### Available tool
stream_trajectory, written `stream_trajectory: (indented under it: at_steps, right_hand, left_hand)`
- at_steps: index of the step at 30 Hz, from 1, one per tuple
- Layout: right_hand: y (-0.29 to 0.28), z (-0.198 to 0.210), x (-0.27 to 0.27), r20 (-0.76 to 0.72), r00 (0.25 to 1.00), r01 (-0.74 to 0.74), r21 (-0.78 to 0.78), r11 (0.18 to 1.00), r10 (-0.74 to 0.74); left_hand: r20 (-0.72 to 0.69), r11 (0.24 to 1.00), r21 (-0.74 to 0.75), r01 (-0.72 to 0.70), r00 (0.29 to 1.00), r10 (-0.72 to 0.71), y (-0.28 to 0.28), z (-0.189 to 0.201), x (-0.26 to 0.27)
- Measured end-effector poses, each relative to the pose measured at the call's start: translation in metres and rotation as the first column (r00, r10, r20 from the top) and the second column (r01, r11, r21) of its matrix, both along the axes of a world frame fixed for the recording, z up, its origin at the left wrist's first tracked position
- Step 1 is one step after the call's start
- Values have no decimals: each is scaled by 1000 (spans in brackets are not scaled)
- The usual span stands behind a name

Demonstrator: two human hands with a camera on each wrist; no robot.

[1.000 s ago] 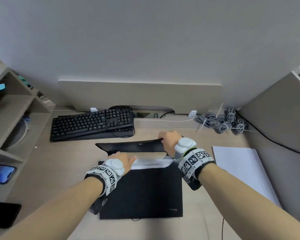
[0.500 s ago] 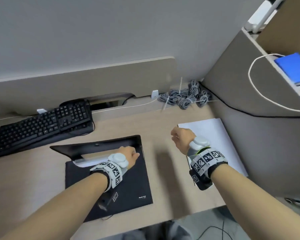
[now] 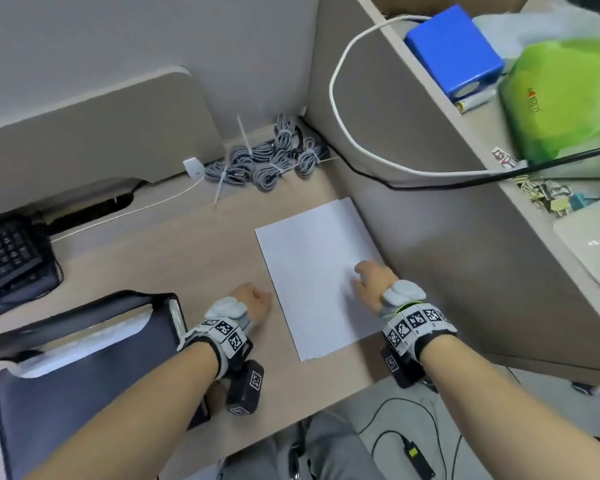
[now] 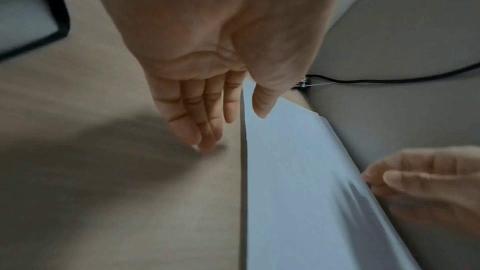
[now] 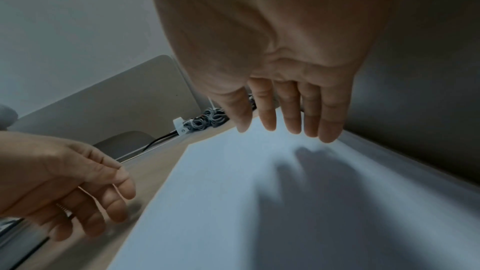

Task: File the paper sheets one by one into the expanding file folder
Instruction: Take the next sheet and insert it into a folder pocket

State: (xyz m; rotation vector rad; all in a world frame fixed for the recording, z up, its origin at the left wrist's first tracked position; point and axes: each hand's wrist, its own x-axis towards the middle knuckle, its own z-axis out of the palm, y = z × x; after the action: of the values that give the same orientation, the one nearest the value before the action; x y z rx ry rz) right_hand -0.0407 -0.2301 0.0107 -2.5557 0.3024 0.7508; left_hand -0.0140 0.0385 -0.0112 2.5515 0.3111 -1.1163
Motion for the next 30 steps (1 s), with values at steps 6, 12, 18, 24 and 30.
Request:
stream_trajectory:
  at_steps: [6,12,18,24,30]
  right_hand:
    - [0,-26,-8,-9,995,-98,-3,995,98]
    - [9,-28,-3,0,998,-69,45,997,69]
    - [-3,-24,3,61,990,120,67,991,-124]
    - [13,-32,-3,4,996,94,97,991,-95]
    - [5,-29,0,70,959,266,111,958,-275]
  left_hand:
    - [-194,730,-307,-611,791,580,-19,-21,0]
    - [-296,701,-326,-634,773,561,0,-54,13]
    - [-280,746,-340,-573,819,502,7,-63,16]
    - [-345,617,-301,-727,686,641,10,-61,20]
    - [-385,558,-348,-753,658,648,-7,-21,16]
